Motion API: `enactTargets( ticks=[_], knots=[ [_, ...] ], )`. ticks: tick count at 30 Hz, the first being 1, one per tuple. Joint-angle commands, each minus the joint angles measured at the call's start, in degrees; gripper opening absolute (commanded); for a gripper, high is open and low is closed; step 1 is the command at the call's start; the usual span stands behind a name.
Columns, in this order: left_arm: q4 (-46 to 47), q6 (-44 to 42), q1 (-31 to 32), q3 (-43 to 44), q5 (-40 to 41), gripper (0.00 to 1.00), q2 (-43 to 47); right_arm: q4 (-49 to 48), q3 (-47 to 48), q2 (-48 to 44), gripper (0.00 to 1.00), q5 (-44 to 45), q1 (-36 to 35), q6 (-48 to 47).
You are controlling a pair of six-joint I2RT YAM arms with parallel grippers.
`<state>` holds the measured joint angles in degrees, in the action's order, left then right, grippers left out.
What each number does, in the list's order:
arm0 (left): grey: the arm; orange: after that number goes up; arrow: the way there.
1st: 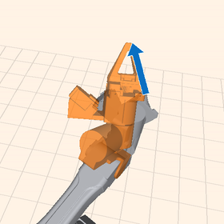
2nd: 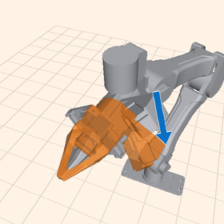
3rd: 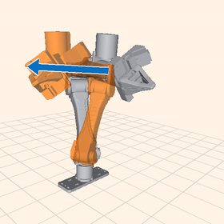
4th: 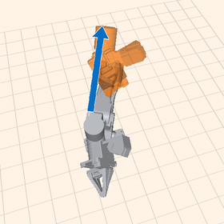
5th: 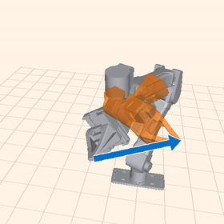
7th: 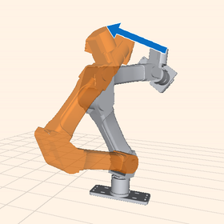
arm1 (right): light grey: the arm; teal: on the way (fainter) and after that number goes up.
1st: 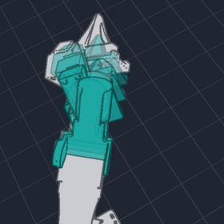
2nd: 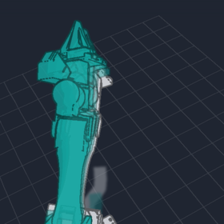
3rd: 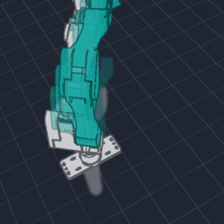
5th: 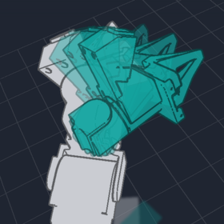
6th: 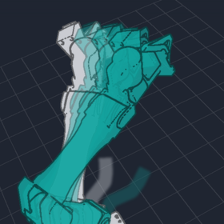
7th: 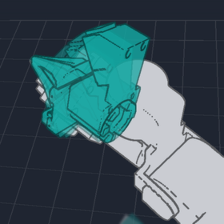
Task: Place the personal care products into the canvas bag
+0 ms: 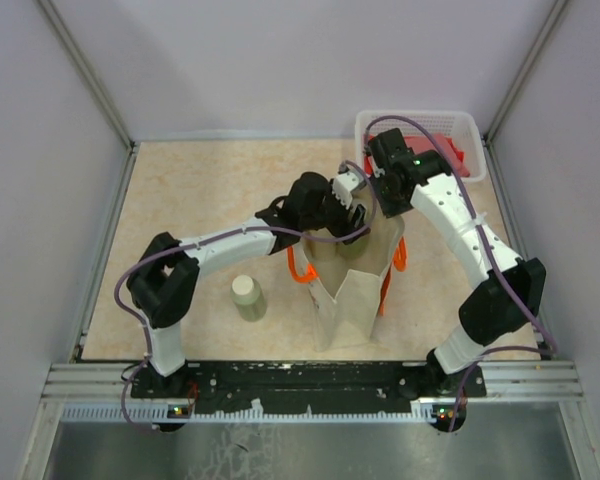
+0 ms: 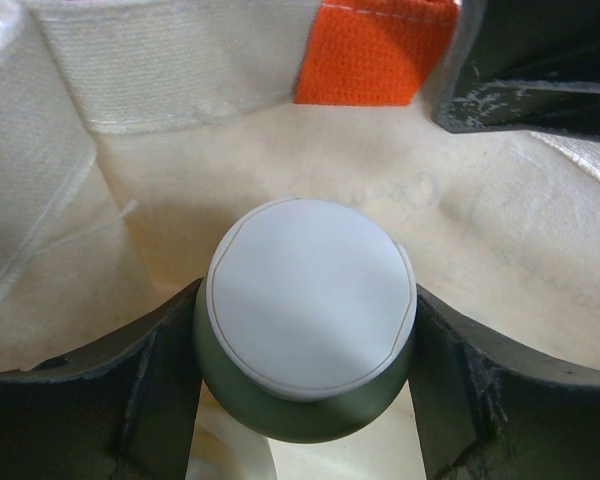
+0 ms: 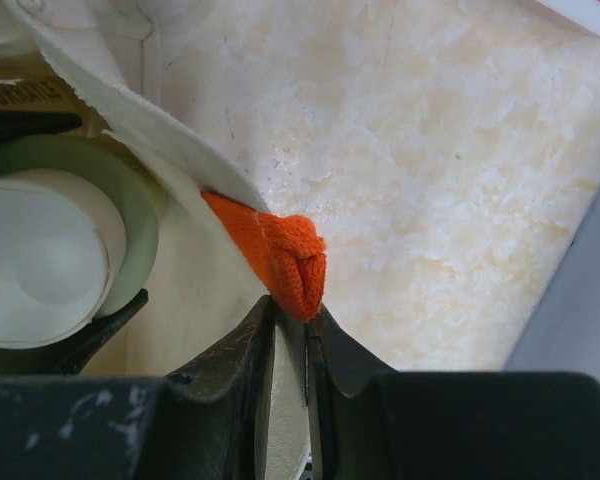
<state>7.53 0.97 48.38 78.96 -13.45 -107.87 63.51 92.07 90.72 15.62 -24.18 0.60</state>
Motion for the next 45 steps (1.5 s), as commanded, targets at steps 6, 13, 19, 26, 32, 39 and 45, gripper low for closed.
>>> enactTargets(
  ticks=[6, 13, 19, 26, 32, 39, 45],
  knots=[
    [-2.7, 0.9, 0.0, -3.8, -8.6, 0.16, 2.3, 0.7, 3.4, -0.5, 0.18, 2.0, 0.6, -0.2],
    [-7.8, -1.5, 0.4, -2.7, -14.1, 0.00, 3.8, 0.7, 4.3, -0.7, 0.18, 2.2, 1.4, 0.1],
    [-16.0, -5.5, 0.3, -0.5, -19.9, 0.00, 6.1, 1.1, 3.9, 0.5, 0.17, 0.4, 1.5, 0.8],
    [-16.9, -10.4, -0.6, 0.9, -18.4, 0.10, 3.8, 3.1, 5.2, 1.7, 0.17, 4.5, 1.6, 3.1],
    [-10.2, -6.7, -1.5, 1.3, -18.3, 0.45, 1.7, 3.1, 4.0, 0.9, 0.17, 4.7, 1.6, 3.9],
    [-11.8, -7.6, -1.5, 6.7, -15.3, 1.00, 2.7, 2.7, 3.6, -0.6, 0.18, 4.2, 1.6, 3.9],
    [-14.8, -4.9, -1.5, 11.1, -6.6, 1.00, 7.6, 3.0, 3.5, -1.7, 0.24, 2.8, 1.6, 3.9]
  ],
)
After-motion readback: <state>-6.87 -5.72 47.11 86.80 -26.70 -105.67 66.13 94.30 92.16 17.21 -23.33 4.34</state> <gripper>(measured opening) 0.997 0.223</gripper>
